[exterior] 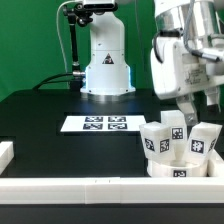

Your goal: Assemble stool

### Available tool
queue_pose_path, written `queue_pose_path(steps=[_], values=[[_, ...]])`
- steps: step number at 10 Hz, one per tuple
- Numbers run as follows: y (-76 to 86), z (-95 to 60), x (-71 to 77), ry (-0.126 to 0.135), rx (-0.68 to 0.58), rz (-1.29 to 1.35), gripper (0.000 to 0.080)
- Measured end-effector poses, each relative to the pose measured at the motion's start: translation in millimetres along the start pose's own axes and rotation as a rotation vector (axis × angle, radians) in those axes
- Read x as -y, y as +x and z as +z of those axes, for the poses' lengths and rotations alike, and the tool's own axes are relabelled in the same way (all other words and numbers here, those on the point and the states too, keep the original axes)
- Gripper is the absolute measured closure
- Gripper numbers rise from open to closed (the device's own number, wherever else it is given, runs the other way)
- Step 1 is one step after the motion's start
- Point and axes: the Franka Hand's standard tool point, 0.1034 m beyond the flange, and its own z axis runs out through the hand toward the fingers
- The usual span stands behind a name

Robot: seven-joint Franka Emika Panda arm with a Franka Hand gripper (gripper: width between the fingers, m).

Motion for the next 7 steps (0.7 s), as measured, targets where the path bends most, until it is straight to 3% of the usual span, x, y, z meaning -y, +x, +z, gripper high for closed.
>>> queue_pose_path(steps=[7], values=[[2.0, 2.6, -0.2, 0.002, -0.005, 0.000, 0.0151]])
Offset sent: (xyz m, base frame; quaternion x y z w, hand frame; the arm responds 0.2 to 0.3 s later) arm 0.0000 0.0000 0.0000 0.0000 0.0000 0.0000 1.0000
